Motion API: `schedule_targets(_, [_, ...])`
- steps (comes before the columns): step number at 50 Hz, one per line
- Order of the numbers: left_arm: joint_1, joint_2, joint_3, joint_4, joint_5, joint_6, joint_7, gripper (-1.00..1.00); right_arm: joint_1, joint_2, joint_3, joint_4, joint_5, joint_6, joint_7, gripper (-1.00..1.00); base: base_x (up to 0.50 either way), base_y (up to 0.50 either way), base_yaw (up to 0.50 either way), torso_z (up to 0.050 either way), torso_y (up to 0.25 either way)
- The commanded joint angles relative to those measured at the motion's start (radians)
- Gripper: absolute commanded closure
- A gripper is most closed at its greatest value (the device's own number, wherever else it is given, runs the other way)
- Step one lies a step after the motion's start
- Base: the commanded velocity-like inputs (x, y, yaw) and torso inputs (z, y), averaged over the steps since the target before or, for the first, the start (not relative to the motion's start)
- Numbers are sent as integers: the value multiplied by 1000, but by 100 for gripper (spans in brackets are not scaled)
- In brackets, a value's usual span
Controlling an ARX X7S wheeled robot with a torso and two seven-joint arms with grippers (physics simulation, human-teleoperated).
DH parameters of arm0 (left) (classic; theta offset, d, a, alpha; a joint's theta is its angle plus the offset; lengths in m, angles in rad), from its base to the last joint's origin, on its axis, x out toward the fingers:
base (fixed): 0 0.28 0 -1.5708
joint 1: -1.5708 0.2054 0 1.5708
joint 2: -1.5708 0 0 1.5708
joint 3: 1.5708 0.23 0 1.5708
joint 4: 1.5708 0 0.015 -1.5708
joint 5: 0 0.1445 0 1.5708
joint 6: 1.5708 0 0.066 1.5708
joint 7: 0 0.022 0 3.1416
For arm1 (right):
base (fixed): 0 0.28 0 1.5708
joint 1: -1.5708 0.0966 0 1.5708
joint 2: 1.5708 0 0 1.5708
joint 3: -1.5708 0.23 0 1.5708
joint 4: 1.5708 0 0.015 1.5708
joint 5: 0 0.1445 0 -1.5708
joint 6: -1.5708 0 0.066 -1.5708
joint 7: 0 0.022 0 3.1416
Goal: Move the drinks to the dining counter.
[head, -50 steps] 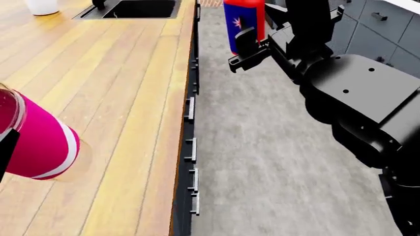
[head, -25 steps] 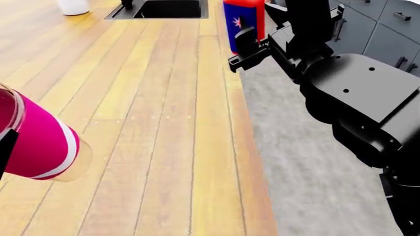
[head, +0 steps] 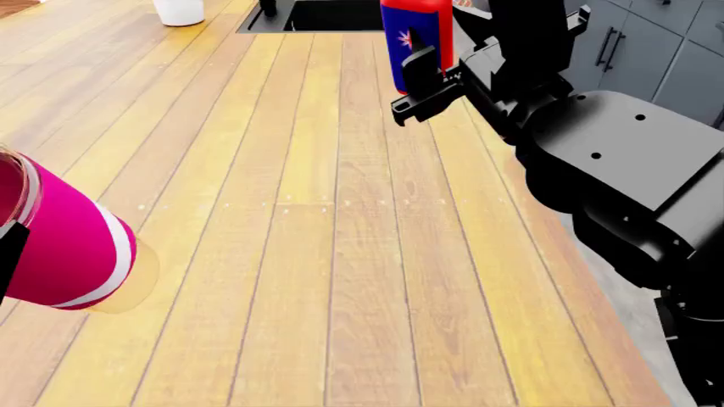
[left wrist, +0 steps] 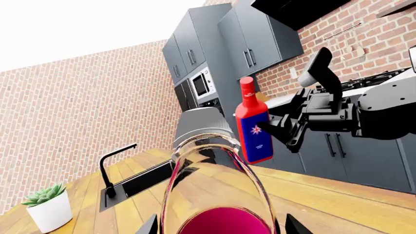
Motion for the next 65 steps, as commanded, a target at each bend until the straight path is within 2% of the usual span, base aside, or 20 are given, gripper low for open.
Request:
schedule_targets(1, [-1, 2, 8, 0, -3, 5, -8, 100, 4, 5, 13, -12, -28, 4, -1, 100, -500, 11, 0, 10, 0])
schedule_targets(13, [-2, 0, 20, 1, 4, 10, -9, 100, -7, 5, 34, -25, 15, 21, 1, 100, -500, 11, 0, 0, 1])
schedule_targets(26, [3, 1, 2, -5, 0, 5, -3, 100, -45, 2, 133, -97, 166, 80, 75, 100, 0, 0, 0, 0, 1])
schedule_targets(44, [-20, -19, 102, 3, 33, 52, -19, 100, -149, 73, 274, -265, 337, 134, 251, 100, 0, 0, 0, 1, 1])
schedule_targets(65, [-26, -12, 129, 3, 63, 56, -2, 100, -253, 108, 336, -353, 518, 147, 288, 100, 0, 0, 0, 0, 1])
